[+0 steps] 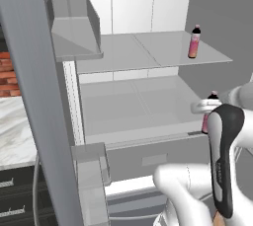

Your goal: Open the fridge, grab two sodas, and place both sodas inside the bowl with ice on the dining counter.

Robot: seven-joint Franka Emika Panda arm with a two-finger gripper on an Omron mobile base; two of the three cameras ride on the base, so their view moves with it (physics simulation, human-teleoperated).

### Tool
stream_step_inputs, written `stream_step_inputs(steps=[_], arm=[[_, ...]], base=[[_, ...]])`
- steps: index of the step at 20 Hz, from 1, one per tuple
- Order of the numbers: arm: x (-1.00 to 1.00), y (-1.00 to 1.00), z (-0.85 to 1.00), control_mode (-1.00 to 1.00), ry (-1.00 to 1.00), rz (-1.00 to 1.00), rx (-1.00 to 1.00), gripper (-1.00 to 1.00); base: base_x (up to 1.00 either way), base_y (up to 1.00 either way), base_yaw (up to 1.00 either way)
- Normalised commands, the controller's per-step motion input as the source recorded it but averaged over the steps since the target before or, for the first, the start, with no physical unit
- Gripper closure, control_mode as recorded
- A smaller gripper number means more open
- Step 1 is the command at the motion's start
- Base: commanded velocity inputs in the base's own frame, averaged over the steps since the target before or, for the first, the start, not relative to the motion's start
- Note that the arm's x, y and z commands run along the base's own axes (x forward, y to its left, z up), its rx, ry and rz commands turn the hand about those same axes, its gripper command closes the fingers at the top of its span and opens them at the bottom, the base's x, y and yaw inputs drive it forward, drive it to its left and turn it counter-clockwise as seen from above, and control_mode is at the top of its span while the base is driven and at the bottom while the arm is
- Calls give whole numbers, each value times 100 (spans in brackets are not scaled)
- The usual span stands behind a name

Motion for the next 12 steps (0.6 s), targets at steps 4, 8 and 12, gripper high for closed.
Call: stream_step_inputs(steps=[4,8,12], arm=[[-65,33,32,-100,0,7,0,100],[-59,28,20,100,0,6,0,100],[0,0,0,100,0,0,0,100]], base=[[0,0,0],[-24,7,2],[-100,25,8]])
